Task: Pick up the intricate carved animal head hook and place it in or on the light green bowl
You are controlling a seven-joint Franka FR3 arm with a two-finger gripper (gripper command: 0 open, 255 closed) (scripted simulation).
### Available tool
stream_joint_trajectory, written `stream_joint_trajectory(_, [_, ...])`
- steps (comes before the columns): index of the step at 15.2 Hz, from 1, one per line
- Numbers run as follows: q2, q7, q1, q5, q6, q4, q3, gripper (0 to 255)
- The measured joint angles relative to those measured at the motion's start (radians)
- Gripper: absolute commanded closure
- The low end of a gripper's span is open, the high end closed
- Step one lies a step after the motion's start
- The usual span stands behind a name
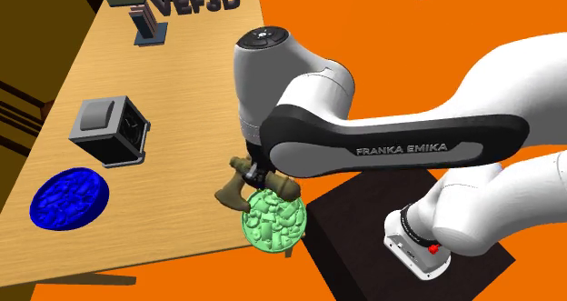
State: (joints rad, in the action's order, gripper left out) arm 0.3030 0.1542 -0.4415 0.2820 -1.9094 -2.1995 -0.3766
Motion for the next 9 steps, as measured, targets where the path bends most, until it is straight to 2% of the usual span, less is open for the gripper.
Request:
stream_joint_trajectory(3, [0.086,0.021,-0.028,0.036,0.009,-0.069,-0.013,255])
stream_joint_trajectory(9, [0.109,0.018,-0.041,0.057,-0.051,-0.149,-0.026,255])
